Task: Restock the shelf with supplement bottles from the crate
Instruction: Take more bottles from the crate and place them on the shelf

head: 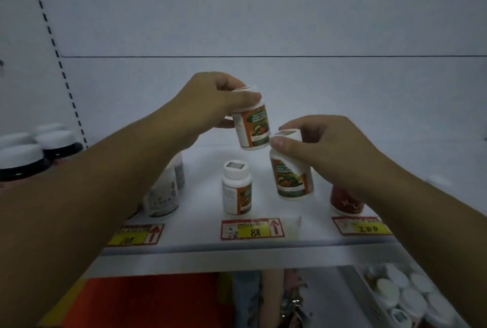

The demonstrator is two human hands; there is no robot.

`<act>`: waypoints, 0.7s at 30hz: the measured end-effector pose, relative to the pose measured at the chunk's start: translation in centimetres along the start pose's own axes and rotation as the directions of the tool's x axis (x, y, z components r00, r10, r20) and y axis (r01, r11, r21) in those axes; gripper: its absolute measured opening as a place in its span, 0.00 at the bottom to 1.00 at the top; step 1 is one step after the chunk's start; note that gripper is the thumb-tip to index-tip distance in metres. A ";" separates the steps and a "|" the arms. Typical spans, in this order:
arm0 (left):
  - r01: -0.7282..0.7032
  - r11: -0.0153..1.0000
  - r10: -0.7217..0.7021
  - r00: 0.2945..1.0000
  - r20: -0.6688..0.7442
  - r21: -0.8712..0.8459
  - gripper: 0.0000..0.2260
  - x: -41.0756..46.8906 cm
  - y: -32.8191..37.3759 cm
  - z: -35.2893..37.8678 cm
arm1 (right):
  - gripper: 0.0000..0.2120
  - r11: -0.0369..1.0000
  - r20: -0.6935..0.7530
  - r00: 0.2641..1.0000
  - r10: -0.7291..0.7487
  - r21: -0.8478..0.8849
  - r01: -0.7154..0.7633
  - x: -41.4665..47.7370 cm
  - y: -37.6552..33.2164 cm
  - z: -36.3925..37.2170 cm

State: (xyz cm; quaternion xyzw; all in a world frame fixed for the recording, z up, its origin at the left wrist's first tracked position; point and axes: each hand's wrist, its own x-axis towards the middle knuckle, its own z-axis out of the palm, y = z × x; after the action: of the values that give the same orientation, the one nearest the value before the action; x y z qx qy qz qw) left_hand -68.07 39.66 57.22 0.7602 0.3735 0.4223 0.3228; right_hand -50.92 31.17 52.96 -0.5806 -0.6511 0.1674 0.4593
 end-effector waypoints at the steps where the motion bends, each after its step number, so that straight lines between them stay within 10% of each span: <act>1: 0.020 1.000 -0.020 1.000 -0.018 0.000 0.05 0.6 -0.5 -0.2 | 0.10 0.999 0.017 1.000 0.010 -0.049 -0.010 0.5 0.3 0.7; 21: 0.409 0.840 -0.524 0.782 0.338 0.357 0.08 3.3 -5.8 1.7 | 0.17 0.922 0.228 0.973 -0.024 -0.371 0.109 1.8 3.3 3.7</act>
State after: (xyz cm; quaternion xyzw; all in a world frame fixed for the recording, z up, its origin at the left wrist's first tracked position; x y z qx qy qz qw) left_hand -67.07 45.06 53.15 0.7516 0.5251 0.1000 0.3865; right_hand -51.72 34.92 49.25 -0.6141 -0.7373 0.0849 0.2684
